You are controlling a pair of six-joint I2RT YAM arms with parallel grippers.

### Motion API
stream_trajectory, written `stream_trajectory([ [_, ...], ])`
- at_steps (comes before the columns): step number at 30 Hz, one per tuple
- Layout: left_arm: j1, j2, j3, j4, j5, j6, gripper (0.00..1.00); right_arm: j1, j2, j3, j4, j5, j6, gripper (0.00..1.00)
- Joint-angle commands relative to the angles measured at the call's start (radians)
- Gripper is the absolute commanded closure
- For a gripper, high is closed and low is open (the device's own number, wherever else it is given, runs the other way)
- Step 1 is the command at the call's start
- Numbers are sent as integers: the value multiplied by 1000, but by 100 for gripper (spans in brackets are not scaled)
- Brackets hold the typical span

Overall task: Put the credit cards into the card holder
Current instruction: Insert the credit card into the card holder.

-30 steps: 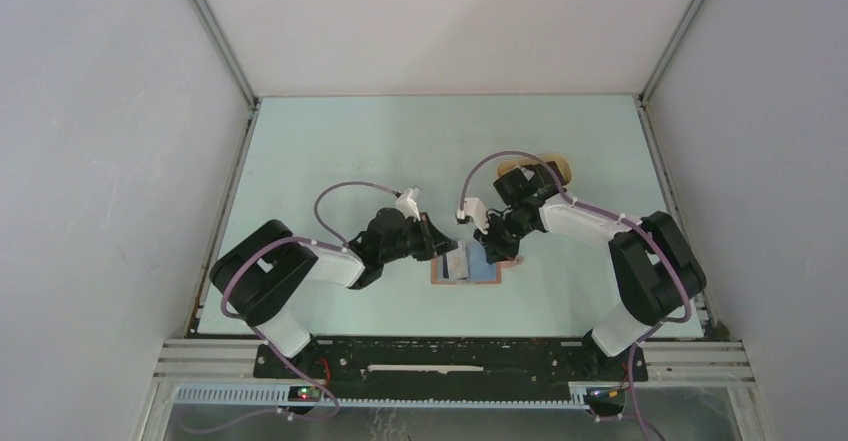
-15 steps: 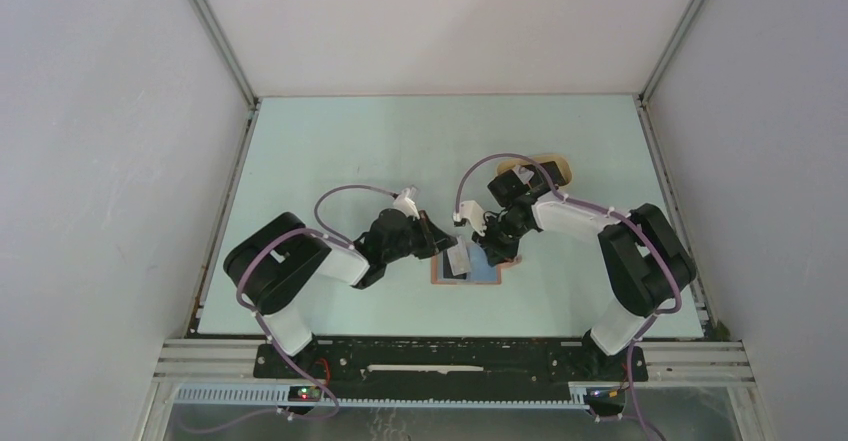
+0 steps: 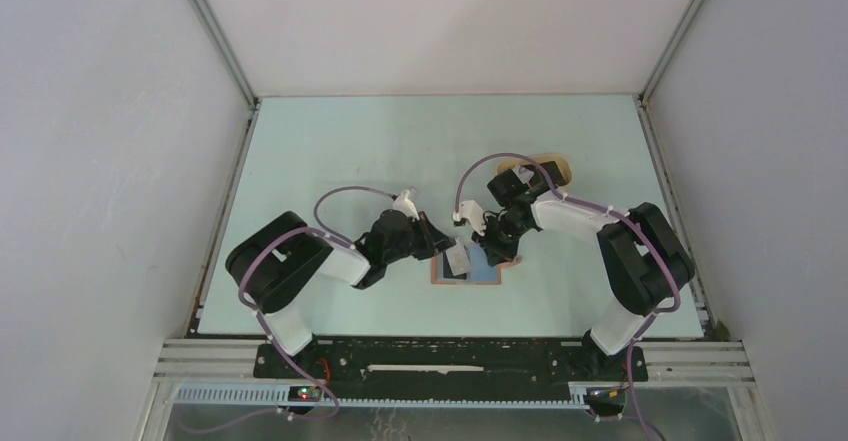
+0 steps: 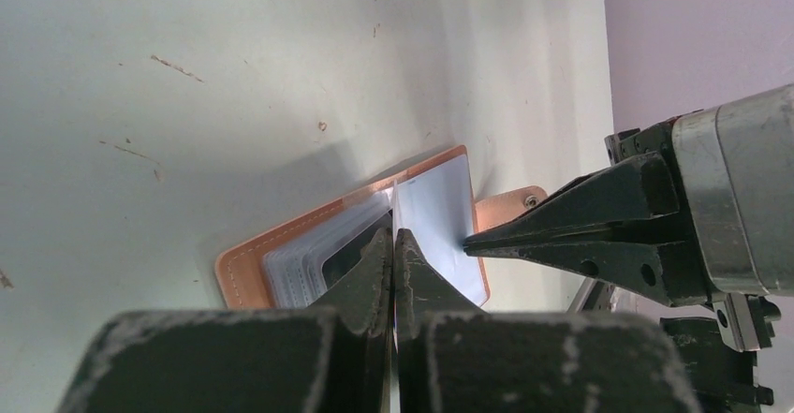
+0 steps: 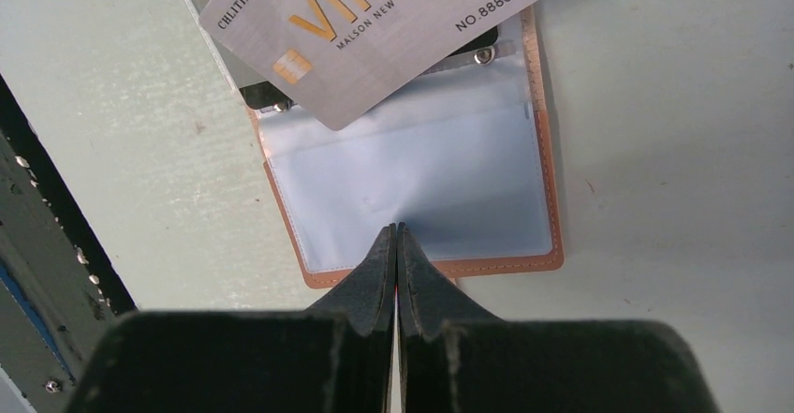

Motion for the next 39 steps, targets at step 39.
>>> stream_trajectory([
  [39,-90,28,148,-262,-80,121,100,16,16,35,-39,0,19,97],
])
